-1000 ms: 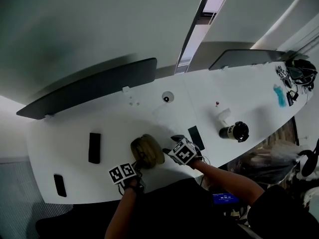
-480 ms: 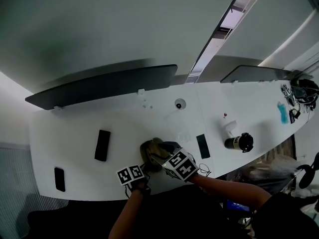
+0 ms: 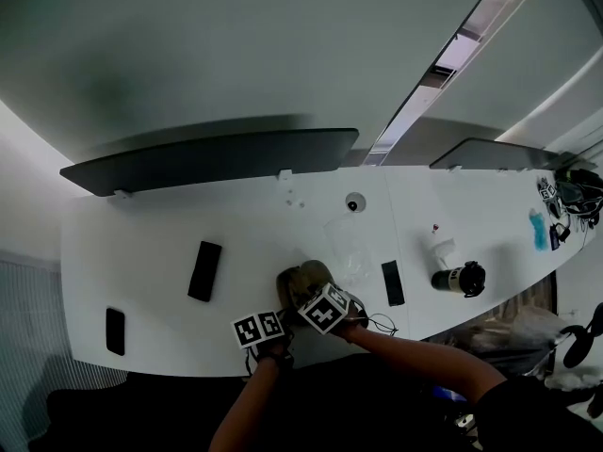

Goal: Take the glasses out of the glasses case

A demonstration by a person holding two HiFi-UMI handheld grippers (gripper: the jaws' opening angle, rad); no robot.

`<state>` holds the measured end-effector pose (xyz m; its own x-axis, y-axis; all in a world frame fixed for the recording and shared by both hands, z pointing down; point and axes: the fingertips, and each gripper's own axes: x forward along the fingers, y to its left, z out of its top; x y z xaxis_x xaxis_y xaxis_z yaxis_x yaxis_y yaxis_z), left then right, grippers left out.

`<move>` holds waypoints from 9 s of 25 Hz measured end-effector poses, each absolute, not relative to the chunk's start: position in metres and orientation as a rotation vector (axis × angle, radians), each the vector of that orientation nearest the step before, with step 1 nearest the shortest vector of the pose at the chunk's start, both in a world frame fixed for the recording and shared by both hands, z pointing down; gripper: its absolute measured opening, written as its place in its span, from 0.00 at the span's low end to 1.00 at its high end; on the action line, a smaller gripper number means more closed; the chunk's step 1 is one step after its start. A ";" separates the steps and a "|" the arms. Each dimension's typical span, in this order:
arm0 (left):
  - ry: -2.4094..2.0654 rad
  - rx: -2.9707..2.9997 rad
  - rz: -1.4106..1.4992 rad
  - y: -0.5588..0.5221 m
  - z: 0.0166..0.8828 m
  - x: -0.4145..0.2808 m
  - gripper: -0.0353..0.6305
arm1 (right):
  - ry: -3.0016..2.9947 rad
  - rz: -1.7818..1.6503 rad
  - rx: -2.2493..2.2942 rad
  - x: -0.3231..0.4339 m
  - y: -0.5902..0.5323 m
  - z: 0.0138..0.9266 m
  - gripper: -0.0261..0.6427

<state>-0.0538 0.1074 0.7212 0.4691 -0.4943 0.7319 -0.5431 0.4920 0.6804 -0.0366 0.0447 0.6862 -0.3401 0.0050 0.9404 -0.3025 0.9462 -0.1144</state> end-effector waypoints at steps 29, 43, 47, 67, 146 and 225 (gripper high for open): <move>-1.009 1.446 0.459 0.049 0.668 -0.030 0.14 | -2.276 0.549 0.497 0.037 -0.012 0.606 0.13; -1.049 1.277 0.453 0.066 0.712 -0.048 0.10 | -2.260 0.577 0.447 0.039 -0.007 0.615 0.13; -1.043 1.257 0.424 0.066 0.715 -0.050 0.10 | -2.256 0.578 0.426 0.034 -0.001 0.616 0.13; -1.044 1.334 0.553 0.060 0.721 -0.042 0.06 | -2.246 0.566 0.346 0.015 0.022 0.623 0.13; -0.932 1.421 0.257 0.049 0.674 -0.014 0.26 | -2.223 0.556 0.315 0.007 0.030 0.623 0.13; -0.808 1.327 -0.258 0.165 0.702 -0.128 0.23 | -2.070 0.638 0.401 0.054 0.011 0.681 0.13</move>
<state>-0.1280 0.1651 0.7024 0.7090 -0.5978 0.3741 -0.2698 0.2603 0.9271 0.0537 0.0111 0.6811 -0.5379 -0.0382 0.8421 -0.5055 0.8141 -0.2860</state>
